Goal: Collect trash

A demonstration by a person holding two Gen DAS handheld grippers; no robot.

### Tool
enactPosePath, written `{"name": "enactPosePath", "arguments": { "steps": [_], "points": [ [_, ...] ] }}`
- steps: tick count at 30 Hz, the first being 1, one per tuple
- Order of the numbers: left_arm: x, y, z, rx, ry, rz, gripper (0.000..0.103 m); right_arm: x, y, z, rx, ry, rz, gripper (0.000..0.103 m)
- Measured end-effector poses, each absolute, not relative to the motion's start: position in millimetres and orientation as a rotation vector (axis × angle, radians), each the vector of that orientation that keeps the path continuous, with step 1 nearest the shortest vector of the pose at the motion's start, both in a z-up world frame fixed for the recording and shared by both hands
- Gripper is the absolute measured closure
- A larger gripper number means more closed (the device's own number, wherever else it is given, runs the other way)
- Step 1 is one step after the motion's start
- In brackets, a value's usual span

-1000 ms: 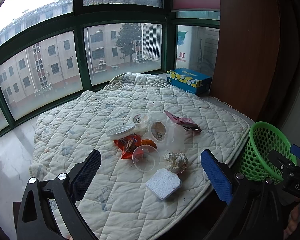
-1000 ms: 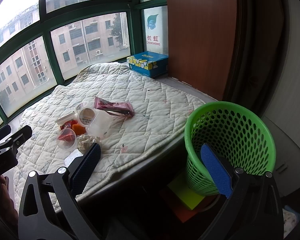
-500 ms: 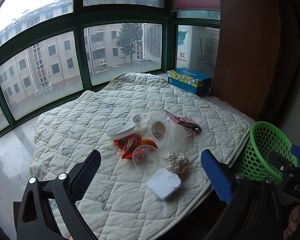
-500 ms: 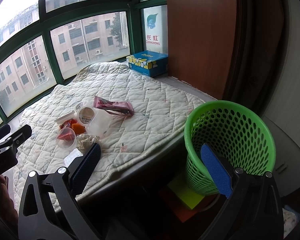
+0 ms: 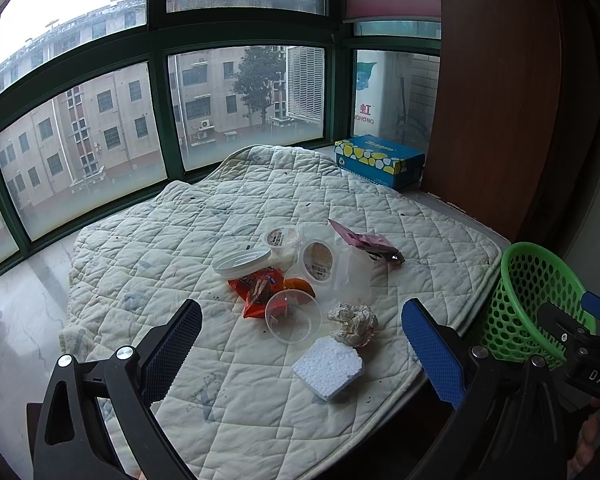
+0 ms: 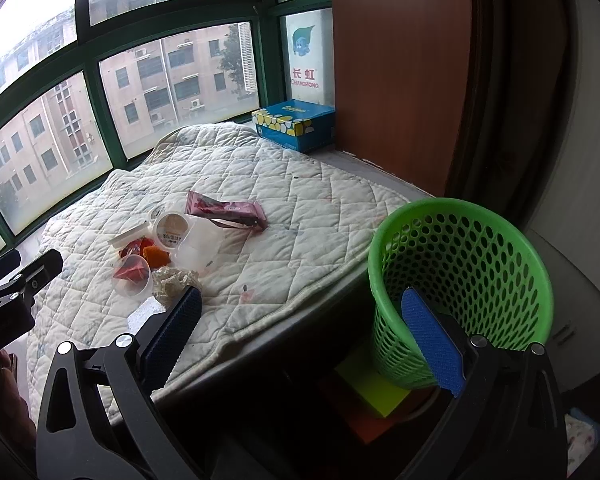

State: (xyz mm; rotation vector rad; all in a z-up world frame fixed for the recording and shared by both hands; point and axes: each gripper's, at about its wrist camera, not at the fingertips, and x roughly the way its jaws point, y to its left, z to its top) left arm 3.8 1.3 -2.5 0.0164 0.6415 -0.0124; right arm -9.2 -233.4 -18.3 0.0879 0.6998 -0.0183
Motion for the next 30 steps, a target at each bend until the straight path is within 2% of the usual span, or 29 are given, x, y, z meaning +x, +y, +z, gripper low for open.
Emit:
{"name": "enactPosePath", "arguments": {
  "steps": [30],
  "points": [
    [14,6,-3,0.010,0.648,0.004,0.006,1,-229,-21,0.082,0.709,-0.010,0.005]
  ]
}}
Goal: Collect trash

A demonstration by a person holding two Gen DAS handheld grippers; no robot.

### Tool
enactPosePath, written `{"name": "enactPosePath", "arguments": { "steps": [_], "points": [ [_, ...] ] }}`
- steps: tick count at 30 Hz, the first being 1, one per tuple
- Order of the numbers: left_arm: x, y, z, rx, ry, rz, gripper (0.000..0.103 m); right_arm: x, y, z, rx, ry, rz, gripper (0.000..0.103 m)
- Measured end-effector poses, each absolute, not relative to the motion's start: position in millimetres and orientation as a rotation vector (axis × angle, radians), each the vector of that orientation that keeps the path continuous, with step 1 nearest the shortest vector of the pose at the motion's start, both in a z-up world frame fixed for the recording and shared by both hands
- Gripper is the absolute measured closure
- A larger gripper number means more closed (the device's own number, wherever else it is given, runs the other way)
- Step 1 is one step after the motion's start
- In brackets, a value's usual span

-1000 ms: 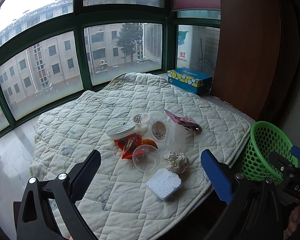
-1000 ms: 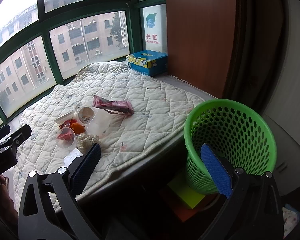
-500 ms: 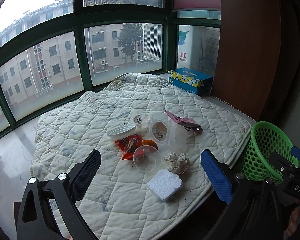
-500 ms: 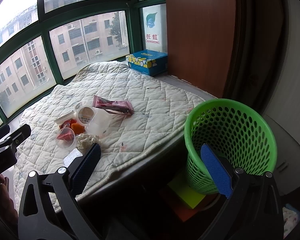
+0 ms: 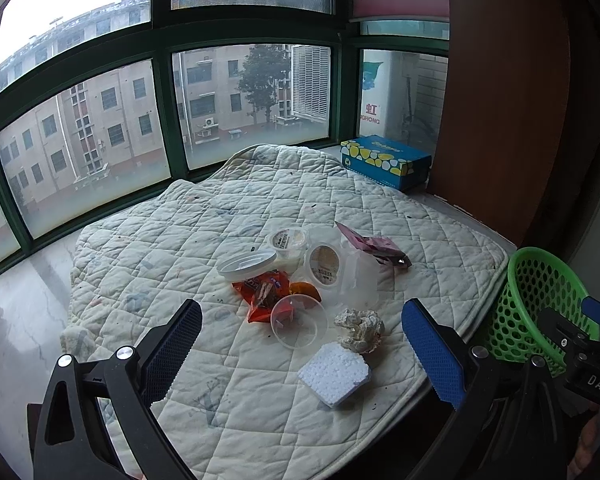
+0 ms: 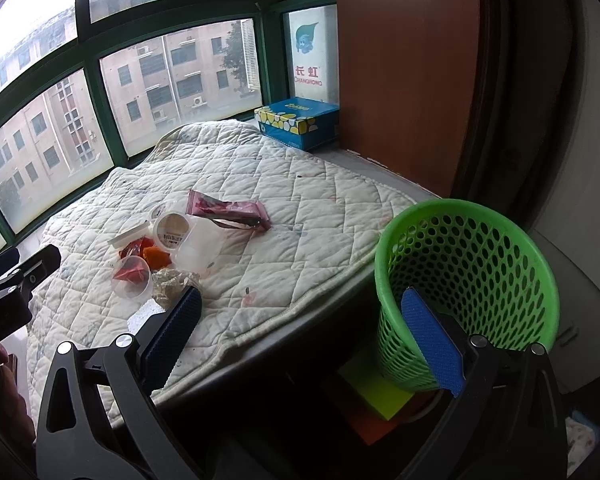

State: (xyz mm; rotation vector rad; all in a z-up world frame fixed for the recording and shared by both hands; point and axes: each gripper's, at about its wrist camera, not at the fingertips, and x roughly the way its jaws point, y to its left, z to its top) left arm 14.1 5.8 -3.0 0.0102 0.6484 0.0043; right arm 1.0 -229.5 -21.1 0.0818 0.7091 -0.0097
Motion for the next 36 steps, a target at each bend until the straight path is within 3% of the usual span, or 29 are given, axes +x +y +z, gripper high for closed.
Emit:
{"name": "enactPosePath", "arguments": {
  "steps": [23,36],
  "points": [
    [45,52,2,-0.034,0.662,0.131,0.006,49,-207,-31,0.037,0.731,0.101,0.005],
    [46,84,-9,-0.076,0.689,0.192,0.006,76,-161,-71,0.046,0.818,0.307,0.005]
  ]
}}
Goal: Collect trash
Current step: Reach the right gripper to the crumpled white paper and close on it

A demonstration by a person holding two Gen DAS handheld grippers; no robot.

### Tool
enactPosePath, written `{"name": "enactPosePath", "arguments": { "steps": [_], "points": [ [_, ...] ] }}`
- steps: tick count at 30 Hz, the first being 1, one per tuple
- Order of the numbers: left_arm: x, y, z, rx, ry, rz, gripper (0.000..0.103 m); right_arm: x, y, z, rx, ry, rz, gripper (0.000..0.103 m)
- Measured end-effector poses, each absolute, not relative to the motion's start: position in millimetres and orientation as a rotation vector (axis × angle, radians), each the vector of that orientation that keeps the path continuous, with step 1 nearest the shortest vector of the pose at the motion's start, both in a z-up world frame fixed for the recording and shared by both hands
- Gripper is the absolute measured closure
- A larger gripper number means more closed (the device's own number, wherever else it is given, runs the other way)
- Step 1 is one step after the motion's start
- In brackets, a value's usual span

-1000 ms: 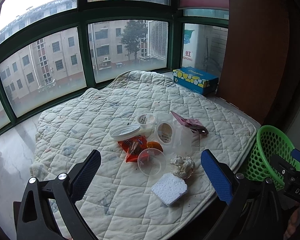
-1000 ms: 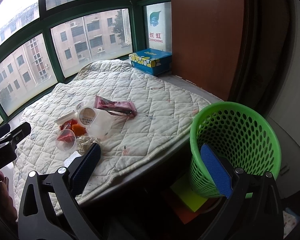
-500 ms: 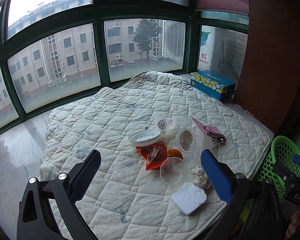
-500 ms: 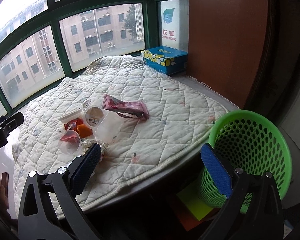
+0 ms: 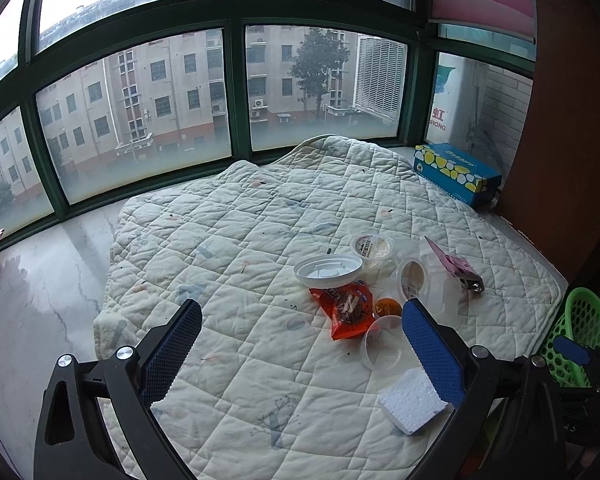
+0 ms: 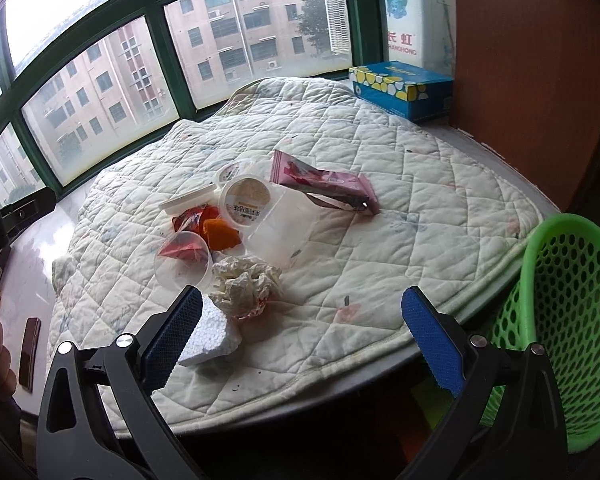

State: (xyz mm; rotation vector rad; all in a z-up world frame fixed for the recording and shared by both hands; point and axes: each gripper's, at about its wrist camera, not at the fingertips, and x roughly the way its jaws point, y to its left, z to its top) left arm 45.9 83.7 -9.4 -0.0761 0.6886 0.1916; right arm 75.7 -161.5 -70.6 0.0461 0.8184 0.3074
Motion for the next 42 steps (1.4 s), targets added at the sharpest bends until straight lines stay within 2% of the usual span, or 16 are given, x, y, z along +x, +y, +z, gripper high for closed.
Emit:
{"name": "enactPosePath", "arguments": {
  "steps": [9,14,22,25,30,37,42],
  "points": [
    [41,98,-20,-0.096,0.706,0.200,0.006,103,-125,-105,0.040,0.889,0.400,0.013],
    [40,106,-27,-0.113,0.726,0.197,0.006,119,-115,-126,0.032,0.934,0.403,0.025],
    [42,103,-37,-0.114,0.746,0.164,0.006,132,-114,-139,0.114,0.981,0.425,0.026],
    [44,102,-41,-0.115,0.757,0.155,0.006,133,-117,-142,0.168,1.007,0.457,0.031],
    [45,102,-43,-0.123,0.762,0.149,0.006,134,-114,-142,0.176,1.012,0.465,0.032],
    [44,101,-43,-0.116,0.766,0.146,0.006,131,-120,-139,0.216,0.995,0.475,0.052],
    [46,94,-49,-0.111,0.782,0.125,0.006,125,-136,-127,0.238,0.956,0.453,0.056]
  ]
}}
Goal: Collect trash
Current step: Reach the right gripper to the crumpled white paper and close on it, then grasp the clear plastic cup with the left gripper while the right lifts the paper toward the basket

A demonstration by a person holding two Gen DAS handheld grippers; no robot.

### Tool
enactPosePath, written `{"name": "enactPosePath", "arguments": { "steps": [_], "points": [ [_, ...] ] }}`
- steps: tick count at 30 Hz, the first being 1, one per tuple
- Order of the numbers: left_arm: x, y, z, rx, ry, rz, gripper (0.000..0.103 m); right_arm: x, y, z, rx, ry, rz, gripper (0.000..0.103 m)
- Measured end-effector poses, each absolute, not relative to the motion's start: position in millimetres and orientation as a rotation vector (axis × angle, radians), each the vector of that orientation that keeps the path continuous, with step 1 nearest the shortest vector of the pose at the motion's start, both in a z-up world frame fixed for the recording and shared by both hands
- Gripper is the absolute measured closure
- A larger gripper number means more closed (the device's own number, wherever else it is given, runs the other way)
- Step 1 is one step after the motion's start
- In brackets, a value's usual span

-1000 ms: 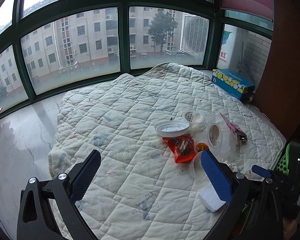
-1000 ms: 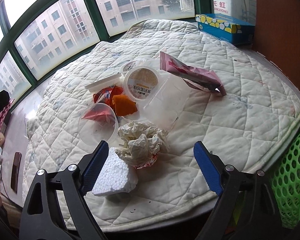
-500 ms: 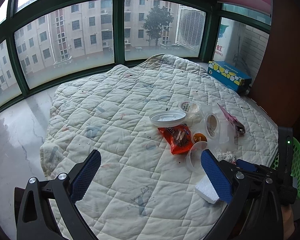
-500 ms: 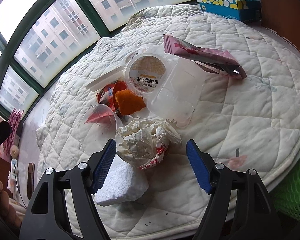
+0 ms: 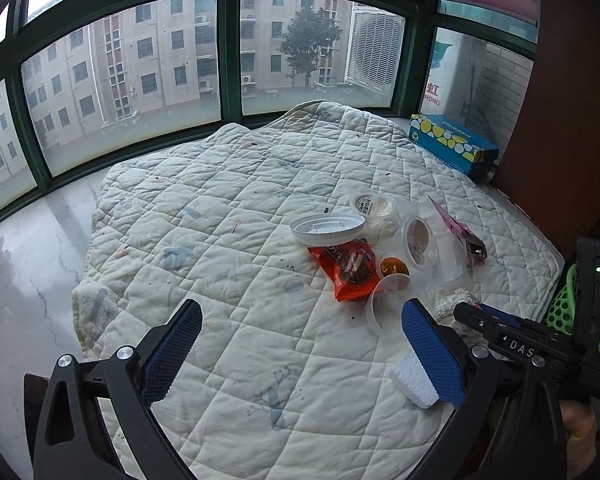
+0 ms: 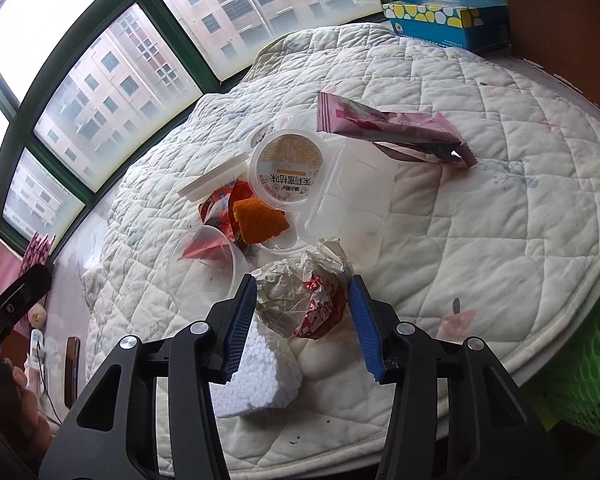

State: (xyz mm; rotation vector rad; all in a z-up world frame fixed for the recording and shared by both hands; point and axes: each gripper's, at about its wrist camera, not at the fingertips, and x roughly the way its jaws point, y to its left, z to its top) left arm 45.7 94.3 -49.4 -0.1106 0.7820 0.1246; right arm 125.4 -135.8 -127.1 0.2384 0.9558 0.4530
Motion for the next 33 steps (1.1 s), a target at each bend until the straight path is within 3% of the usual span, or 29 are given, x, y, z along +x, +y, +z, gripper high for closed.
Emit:
{"name": "enactPosePath", "arguments": {
  "steps": [27,29,31,33],
  "points": [
    [126,18,-129,0.047,0.946,0.000,0.007,80,-217,-72,0.291,0.817,0.355,0.056],
    [129,18,-131,0.049,0.953,-0.002,0.014,77,-223,-71,0.292,0.814,0.342,0.056],
    [132,18,-133,0.038,0.973,-0.024,0.035,74,-227,-70,0.295,0.812,0.331,0.056],
    [132,20,-133,0.029,0.974,-0.030,0.042,71,-232,-70,0.299,0.808,0.317,0.056]
  ]
}}
